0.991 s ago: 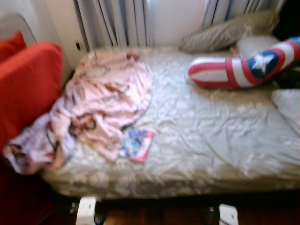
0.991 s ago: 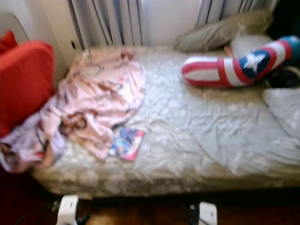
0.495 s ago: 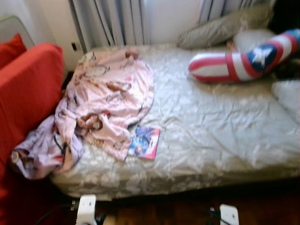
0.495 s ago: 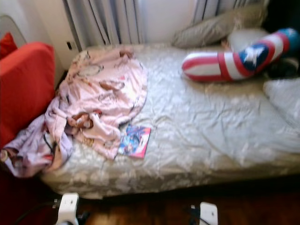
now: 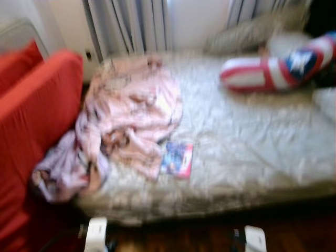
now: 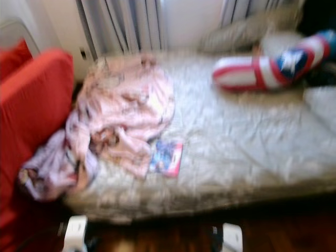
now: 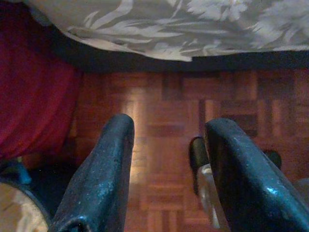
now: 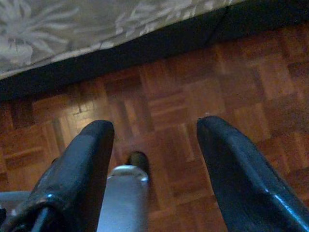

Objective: Clean up the room

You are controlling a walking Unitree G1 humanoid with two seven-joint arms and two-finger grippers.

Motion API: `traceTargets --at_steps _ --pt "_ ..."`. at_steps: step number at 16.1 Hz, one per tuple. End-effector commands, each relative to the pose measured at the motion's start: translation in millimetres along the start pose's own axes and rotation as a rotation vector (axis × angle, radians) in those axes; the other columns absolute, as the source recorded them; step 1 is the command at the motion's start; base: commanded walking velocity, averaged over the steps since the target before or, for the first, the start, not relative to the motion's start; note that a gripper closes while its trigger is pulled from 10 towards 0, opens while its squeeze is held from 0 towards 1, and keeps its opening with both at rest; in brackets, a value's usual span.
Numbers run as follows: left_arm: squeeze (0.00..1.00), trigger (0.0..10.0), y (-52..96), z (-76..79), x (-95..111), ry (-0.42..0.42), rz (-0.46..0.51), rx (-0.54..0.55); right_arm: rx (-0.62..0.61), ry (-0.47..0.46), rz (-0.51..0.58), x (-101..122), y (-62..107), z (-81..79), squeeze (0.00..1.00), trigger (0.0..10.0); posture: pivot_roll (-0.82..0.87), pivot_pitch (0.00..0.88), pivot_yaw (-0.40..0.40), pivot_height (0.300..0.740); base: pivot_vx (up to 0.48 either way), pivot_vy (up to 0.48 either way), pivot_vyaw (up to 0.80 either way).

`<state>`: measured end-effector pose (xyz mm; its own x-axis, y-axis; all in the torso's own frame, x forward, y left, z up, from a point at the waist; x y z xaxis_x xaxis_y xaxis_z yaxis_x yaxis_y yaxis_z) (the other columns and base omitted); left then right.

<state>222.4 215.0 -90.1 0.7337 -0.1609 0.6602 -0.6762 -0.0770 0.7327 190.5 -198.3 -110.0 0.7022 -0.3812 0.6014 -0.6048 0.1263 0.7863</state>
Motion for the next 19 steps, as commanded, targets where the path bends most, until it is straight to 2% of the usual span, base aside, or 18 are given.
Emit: traceTargets --at_steps 1,9,12,15,16,19 --pt "0.00 10.0 0.9 2.5 -4.7 -0.003 -0.012 -0.008 -0.013 0.001 -0.009 -4.4 1.4 5.1 0.00 10.0 -0.04 0.067 0.030 0.740 0.000 0.000 0.00" --pt "0.00 10.0 0.0 5.6 -1.2 0.005 -0.001 -0.019 0.003 0.020 0.002 -2.7 1.3 2.4 0.00 10.0 -0.03 0.066 0.031 0.740 0.000 0.000 0.06" --pt "0.00 10.0 0.1 6.7 -1.6 0.003 -0.003 -0.023 0.040 0.042 0.001 -3.0 1.1 -3.8 0.00 10.0 -0.04 0.066 0.031 0.740 0.403 0.000 0.80" --pt "0.00 10.0 0.3 6.7 -2.5 0.006 -0.004 -0.025 0.057 0.027 -0.004 -4.8 1.4 -6.5 0.00 10.0 -0.03 0.065 0.030 0.740 0.454 0.000 0.80" --pt "0.00 10.0 0.4 6.8 -2.8 0.007 -0.004 -0.025 0.058 0.005 -0.004 -5.2 1.5 -6.6 0.00 10.0 -0.03 0.066 0.030 0.740 0.465 0.000 0.00" --pt "0.00 10.0 0.6 6.0 -3.3 0.005 -0.006 -0.025 0.045 0.015 -0.002 -5.2 1.5 -5.6 0.00 10.0 -0.03 0.067 0.031 0.740 0.466 0.000 0.00"
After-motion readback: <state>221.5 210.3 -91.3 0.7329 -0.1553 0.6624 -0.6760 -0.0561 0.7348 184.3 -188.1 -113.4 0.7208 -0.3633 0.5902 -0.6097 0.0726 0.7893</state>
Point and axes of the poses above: a point about 5 cm out from each wrist's last joint towards the gripper, its own y axis pointing back from the gripper into the wrist, its own x axis along the axis of the wrist's last joint, z = x × y, the point moved 3 cm from there along -y, pointing out of the wrist towards the gripper, and after that the axes turned 12 degrees about -y, right-handed, at the moved point
